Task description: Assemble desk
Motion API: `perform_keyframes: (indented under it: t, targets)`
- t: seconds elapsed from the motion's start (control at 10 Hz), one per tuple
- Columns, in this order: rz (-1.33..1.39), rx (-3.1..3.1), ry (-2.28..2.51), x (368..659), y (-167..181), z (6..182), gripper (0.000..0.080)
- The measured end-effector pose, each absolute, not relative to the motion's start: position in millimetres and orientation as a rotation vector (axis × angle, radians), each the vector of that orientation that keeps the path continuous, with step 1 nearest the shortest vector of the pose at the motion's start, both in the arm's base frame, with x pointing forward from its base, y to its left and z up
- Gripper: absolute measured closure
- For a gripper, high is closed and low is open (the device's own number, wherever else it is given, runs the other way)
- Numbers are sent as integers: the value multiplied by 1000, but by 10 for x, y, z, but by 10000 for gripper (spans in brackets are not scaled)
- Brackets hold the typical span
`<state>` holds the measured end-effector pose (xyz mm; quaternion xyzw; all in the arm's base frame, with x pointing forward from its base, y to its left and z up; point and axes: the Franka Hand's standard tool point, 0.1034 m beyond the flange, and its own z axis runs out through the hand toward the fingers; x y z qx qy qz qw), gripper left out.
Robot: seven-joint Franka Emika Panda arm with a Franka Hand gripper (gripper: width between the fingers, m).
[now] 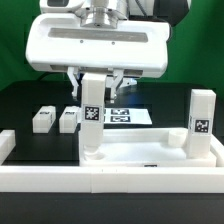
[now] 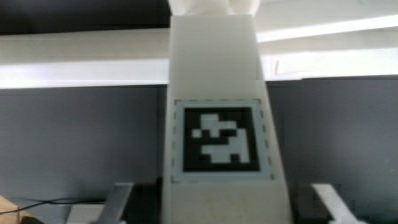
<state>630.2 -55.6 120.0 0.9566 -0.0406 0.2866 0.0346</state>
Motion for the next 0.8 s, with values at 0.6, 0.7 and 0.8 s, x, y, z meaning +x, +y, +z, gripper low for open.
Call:
perform_keyframes:
  t: [0.6,0.7,0.8]
  targets:
    - [887,2941,-113,6276,-496,1150,511]
    - [880,2942,-118,6257,-518,1134,511]
    - [876,2941,-125,6242,-551,1124,511]
